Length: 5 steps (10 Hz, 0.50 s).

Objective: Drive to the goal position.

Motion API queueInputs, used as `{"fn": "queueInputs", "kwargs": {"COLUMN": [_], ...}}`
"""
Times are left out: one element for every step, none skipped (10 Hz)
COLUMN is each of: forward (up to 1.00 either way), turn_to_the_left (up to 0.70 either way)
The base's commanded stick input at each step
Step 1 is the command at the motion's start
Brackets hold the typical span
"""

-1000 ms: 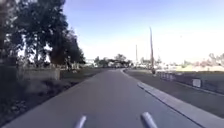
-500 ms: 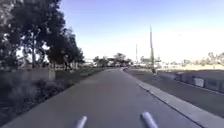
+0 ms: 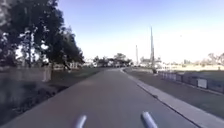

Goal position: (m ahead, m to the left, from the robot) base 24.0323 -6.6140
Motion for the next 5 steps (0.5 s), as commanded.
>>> {"fn": "queueInputs", "kwargs": {"forward": [0.98, 0.98, 0.98, 0.98, 0.98], "turn_to_the_left": [0.0, 0.0, 0.0, 0.0, 0.0]}}
